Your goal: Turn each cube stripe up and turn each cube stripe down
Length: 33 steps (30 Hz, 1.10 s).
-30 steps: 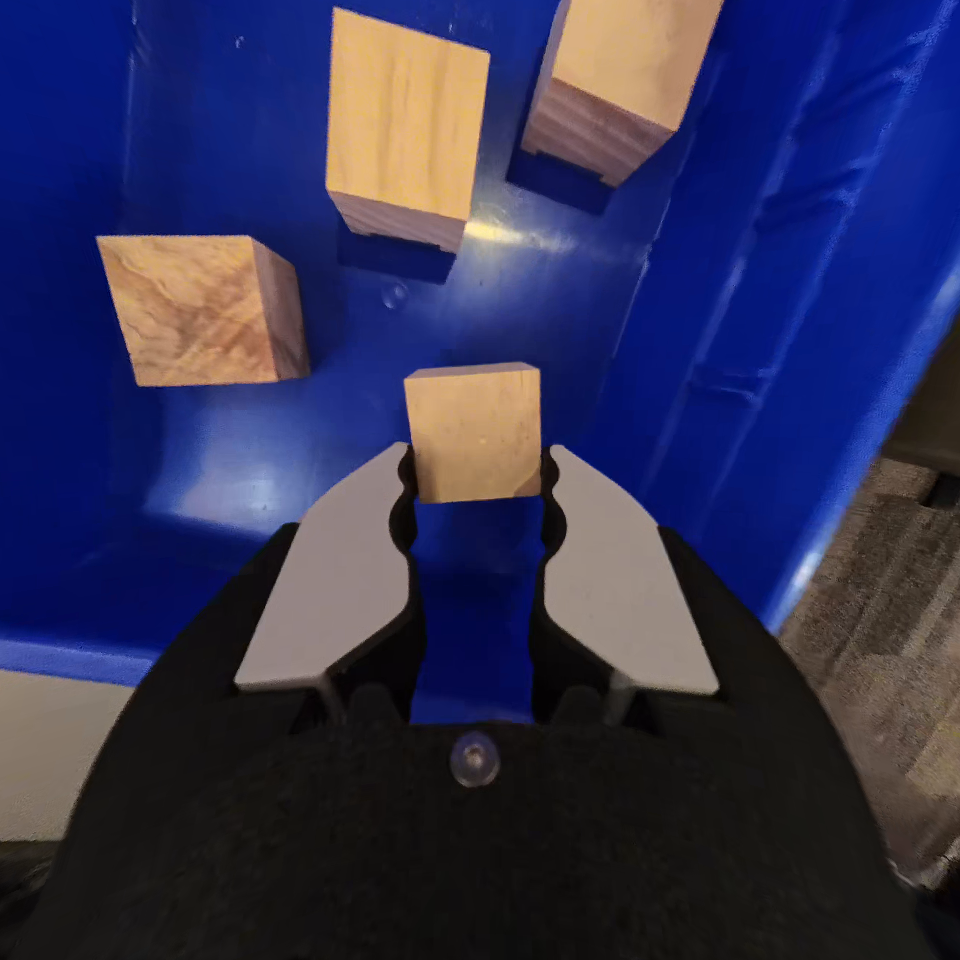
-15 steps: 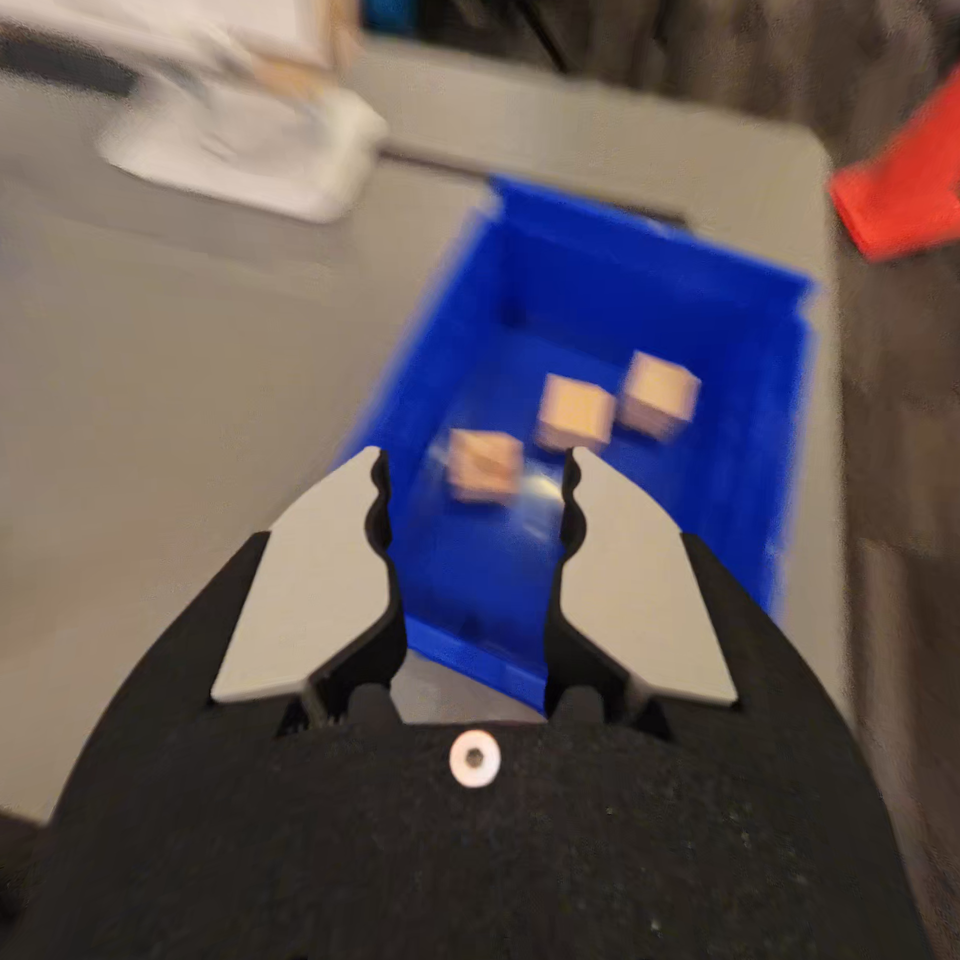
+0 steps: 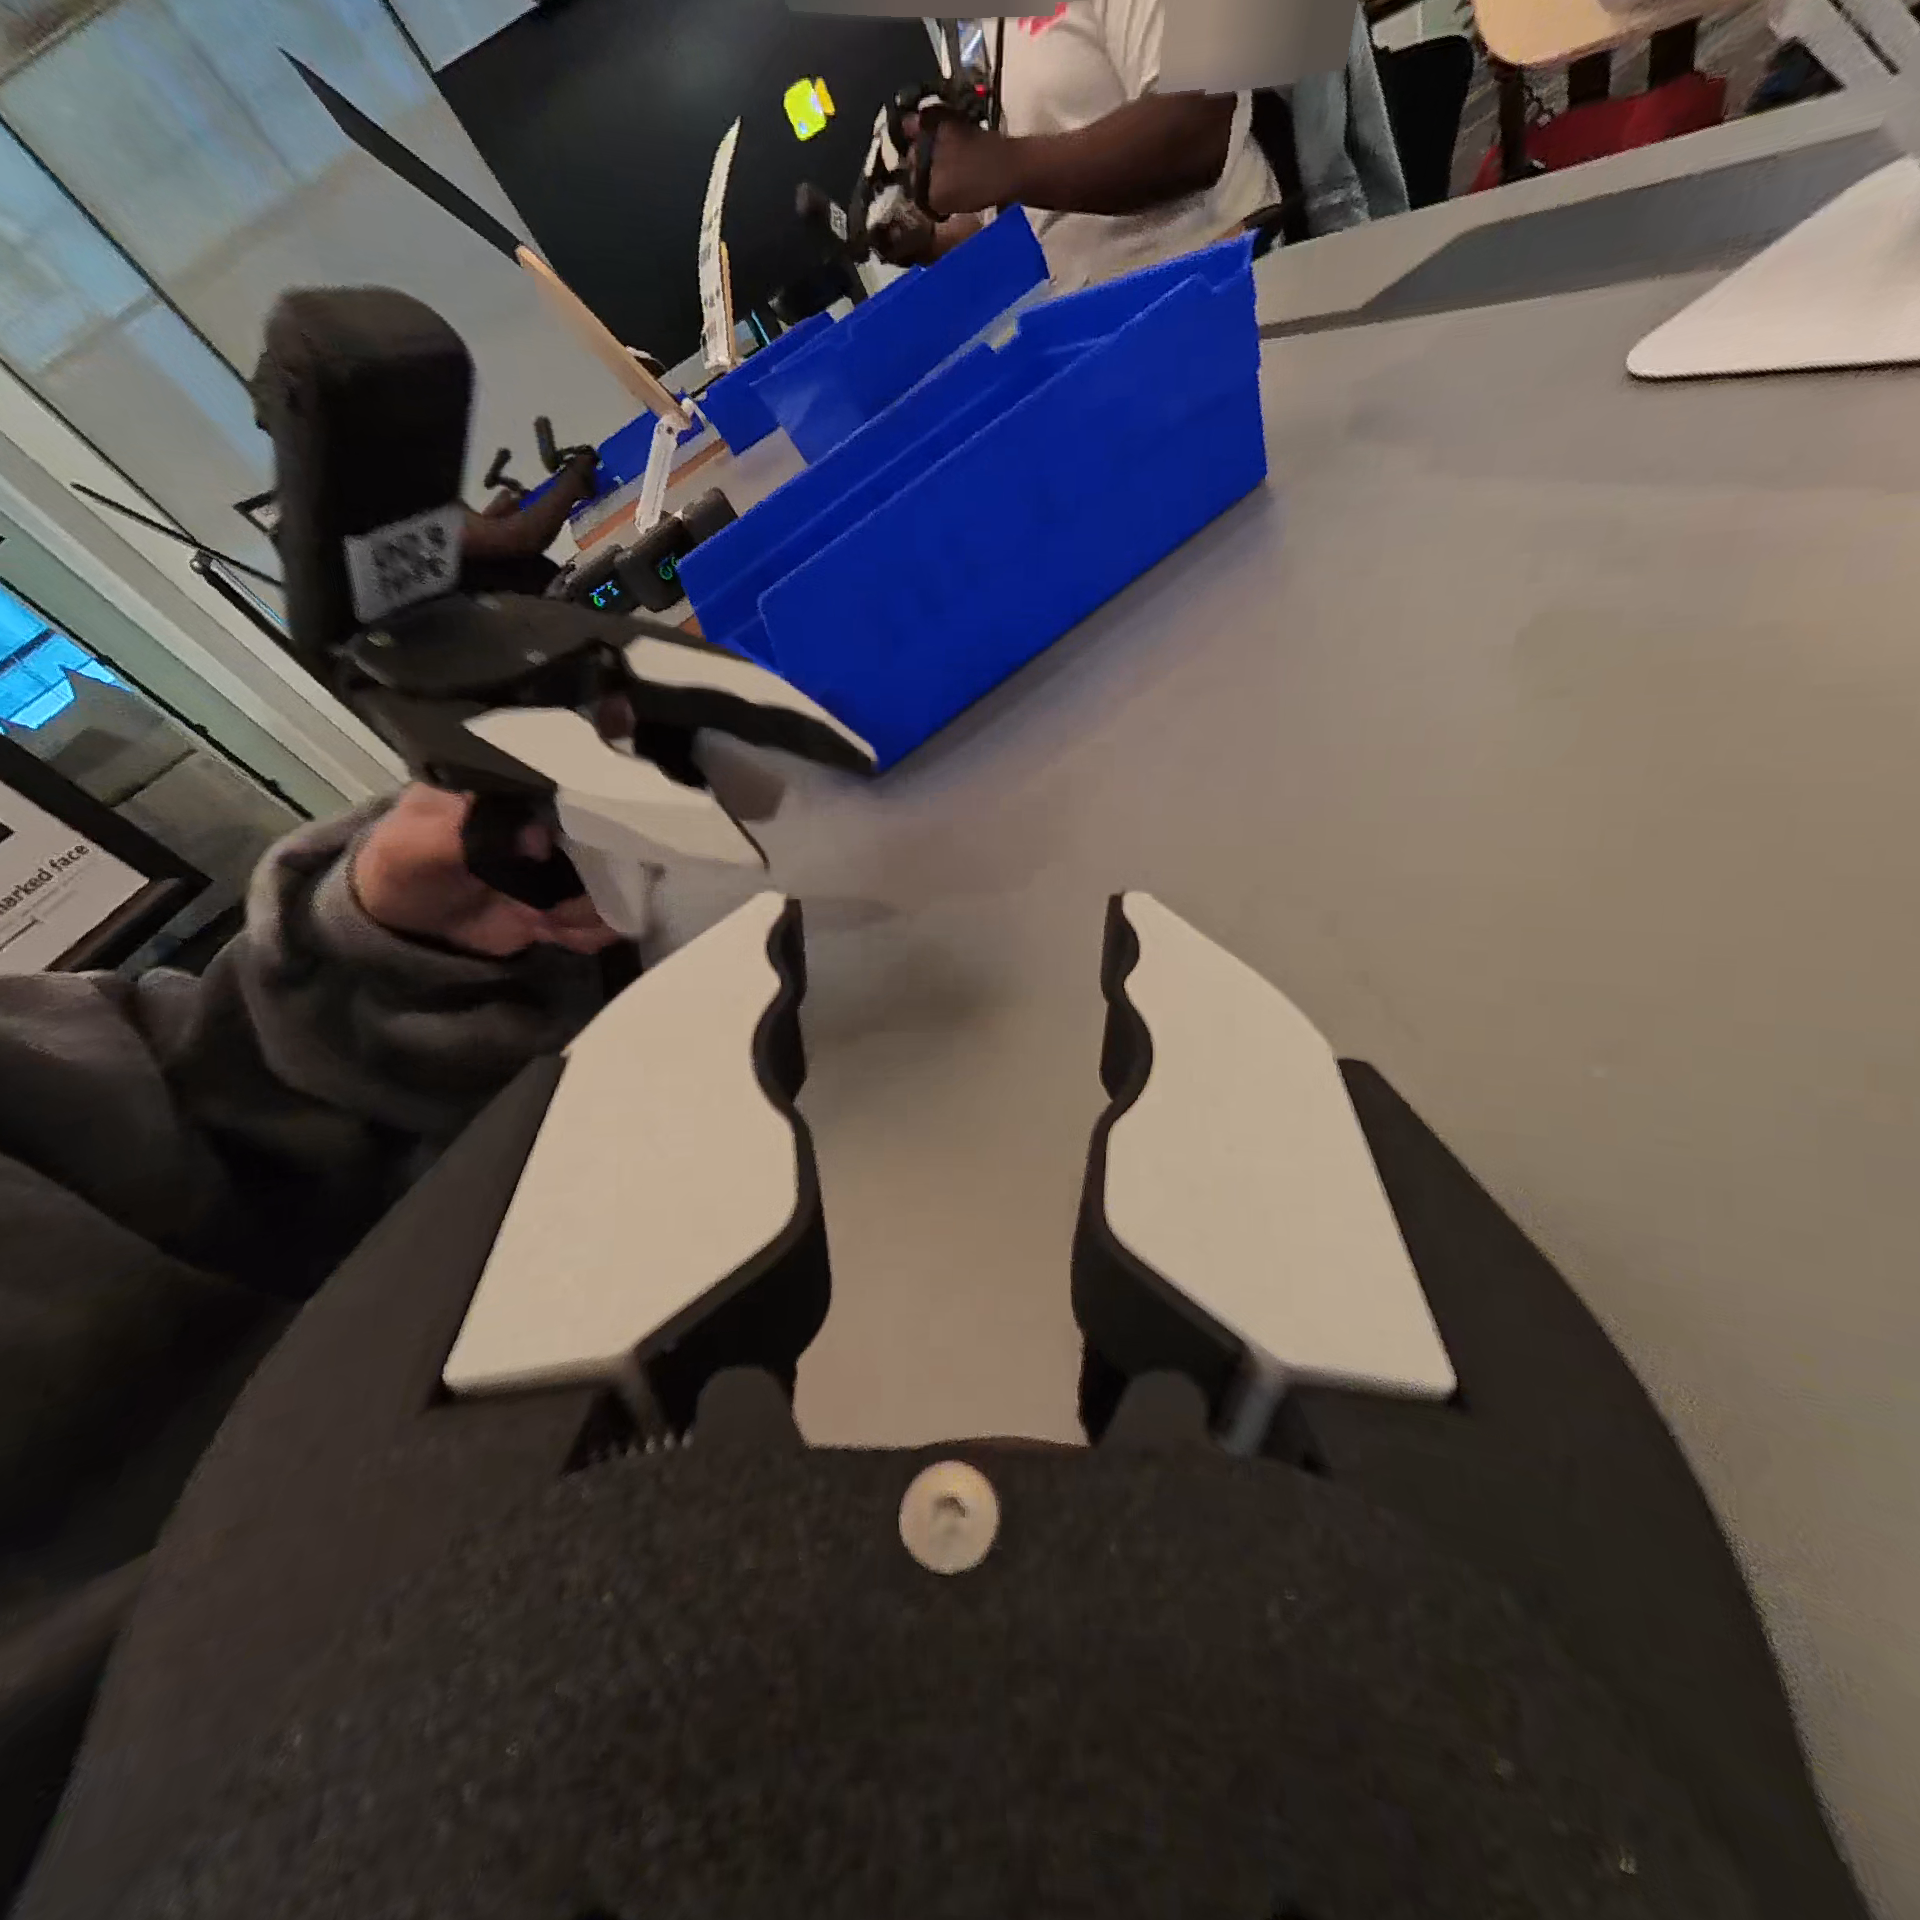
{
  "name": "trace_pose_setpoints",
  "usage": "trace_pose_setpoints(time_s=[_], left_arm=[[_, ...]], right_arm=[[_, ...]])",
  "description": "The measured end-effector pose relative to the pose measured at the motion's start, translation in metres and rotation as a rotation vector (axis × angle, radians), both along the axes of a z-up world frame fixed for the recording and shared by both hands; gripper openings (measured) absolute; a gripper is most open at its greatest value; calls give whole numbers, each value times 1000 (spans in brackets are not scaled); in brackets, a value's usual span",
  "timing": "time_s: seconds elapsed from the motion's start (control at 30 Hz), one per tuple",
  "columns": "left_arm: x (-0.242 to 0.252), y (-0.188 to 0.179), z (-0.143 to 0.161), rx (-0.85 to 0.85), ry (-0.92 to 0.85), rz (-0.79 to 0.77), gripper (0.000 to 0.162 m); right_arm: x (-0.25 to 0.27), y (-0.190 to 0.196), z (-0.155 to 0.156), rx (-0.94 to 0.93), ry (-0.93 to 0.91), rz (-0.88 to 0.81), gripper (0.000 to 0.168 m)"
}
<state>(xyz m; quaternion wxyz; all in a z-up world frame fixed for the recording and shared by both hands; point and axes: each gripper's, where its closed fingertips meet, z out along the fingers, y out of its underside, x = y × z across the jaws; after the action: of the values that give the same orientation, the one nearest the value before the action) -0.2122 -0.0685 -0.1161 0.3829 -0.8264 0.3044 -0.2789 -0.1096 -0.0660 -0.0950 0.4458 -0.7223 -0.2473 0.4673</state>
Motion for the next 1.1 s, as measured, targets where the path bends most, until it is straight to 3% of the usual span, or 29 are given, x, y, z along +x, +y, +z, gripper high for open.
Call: trace_pose_setpoints(time_s=[0.17,0.27,0.43,0.53,0.7,0.87,0.93,1.1], left_arm=[[-88,51,64,48,109,275,59],[-145,102,75,-56,222,423,66],[-196,199,39,-311,339,577,67],[-202,236,9,-436,376,626,64],[-212,260,-30,-554,499,653,65],[-224,263,-49,-610,485,683,58],[-224,263,-49,-604,448,661,42],[-222,255,-28,-572,359,607,42]], right_arm=[[10,4,-1,-65,43,-18,54],[10,2,-7,-84,30,-12,54],[4,-4,-15,-69,-34,15,53],[4,-7,-15,-69,-32,19,52],[9,-6,-16,-70,-38,16,52],[13,-4,-17,-86,-34,17,52],[14,-3,-19,-94,-37,20,52],[13,-5,-20,-101,-39,24,51]])
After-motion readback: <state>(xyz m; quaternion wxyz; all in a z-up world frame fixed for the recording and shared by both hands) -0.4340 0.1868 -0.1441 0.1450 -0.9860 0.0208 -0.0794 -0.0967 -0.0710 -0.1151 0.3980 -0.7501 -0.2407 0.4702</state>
